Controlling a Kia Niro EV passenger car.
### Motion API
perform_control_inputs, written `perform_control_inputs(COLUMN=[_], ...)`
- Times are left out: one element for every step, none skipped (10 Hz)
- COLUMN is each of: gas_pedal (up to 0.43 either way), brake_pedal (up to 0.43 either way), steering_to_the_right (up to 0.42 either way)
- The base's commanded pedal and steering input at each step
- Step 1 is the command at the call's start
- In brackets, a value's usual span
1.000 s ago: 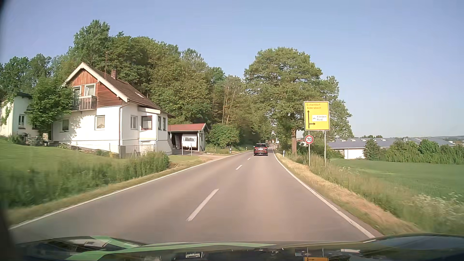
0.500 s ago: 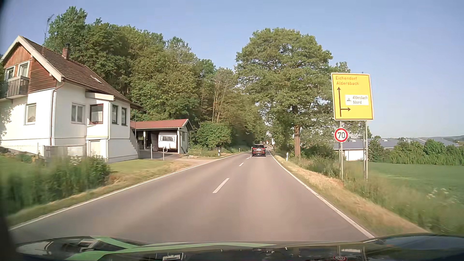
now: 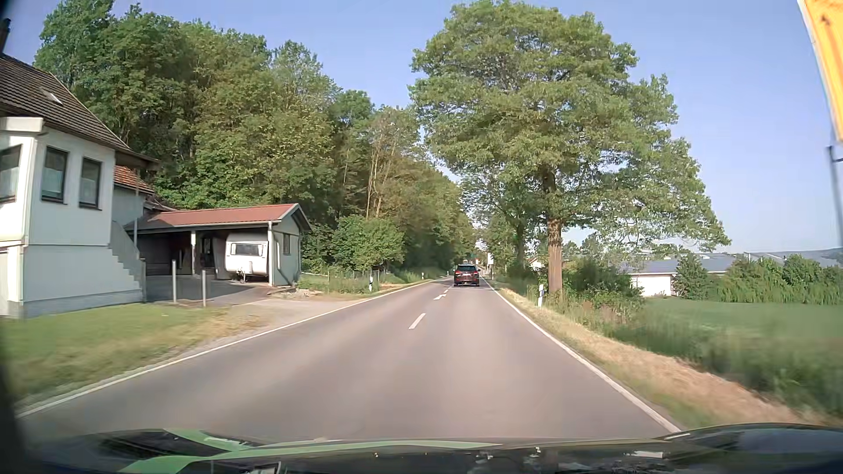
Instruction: Follow the waypoints while adhering to traffic rules and regulations
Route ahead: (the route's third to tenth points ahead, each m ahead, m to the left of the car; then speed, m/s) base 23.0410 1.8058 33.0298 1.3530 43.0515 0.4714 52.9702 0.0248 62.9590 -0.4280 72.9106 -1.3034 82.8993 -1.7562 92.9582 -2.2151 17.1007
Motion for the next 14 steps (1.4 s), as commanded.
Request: perform_control_inputs(gas_pedal=[0.000, 0.000, 0.000, 0.000, 0.000, 0.000, 0.000, 0.000, 0.000, 0.000, 0.000, 0.000, 0.000, 0.000], brake_pedal=[0.000, 0.000, 0.000, 0.000, 0.000, 0.000, 0.000, 0.000, 0.000, 0.000, 0.000, 0.000, 0.000, 0.000], steering_to_the_right=[0.010, 0.010, 0.010, 0.009, 0.009, 0.008, 0.006, 0.006, 0.006, 0.005, 0.004, 0.003, 0.003, 0.003])
